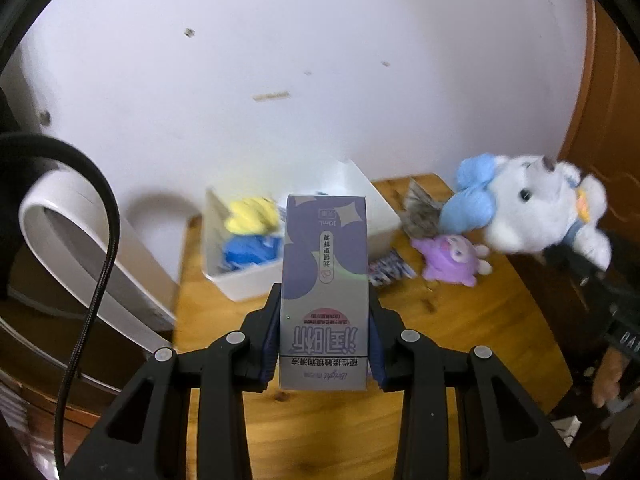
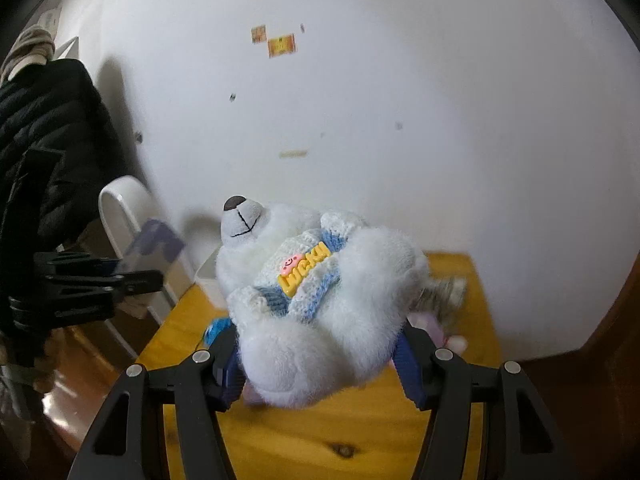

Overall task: Organize objects
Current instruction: 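Lift the lavender box with the left gripper while the right gripper carries the bear to the tray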

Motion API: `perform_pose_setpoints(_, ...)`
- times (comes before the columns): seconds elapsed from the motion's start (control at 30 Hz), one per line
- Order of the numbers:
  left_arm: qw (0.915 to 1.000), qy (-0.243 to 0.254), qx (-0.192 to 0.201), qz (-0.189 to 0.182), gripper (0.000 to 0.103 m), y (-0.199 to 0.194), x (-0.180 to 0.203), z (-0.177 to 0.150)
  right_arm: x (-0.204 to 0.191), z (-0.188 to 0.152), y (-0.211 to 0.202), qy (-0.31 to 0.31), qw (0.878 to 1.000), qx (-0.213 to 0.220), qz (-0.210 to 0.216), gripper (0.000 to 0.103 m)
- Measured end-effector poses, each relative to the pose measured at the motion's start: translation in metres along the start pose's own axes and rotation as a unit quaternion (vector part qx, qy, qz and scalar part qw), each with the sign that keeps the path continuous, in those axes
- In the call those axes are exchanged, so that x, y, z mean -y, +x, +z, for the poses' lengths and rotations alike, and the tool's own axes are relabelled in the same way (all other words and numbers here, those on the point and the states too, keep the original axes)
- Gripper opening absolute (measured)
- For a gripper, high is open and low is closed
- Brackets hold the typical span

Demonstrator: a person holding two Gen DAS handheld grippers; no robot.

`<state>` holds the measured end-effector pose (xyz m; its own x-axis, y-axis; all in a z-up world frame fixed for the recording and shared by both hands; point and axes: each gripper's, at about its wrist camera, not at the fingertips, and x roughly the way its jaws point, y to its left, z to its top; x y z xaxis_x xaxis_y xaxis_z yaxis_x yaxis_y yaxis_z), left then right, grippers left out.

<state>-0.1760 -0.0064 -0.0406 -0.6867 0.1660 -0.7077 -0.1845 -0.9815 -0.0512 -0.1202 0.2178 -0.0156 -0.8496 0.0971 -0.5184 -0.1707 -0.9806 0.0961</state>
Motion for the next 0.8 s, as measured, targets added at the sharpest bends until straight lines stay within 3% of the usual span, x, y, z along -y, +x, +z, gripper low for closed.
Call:
perform_pose_setpoints(0.47,0.9982,-0.002,0.031,0.051,0.039,0.008,-0.048,0.096,-0.029,0.148,0.020,-0.059,0.992,0.068,-0.086,0.063)
perform_pose_setpoints(0.63,0.9977,-0.005,0.034,0.059,0.039,0.047,-0.056,0.118,-0.037,0.182,0.073,-0.083,0.989,0.052,-0.109,0.064)
perform_pose_setpoints(0.8,0.9977,-0.014,0.014,0.064,0.039,0.110,-0.064,0.122,-0.043,0.179,0.157,-0.094,0.990,0.004,-0.108,0.064)
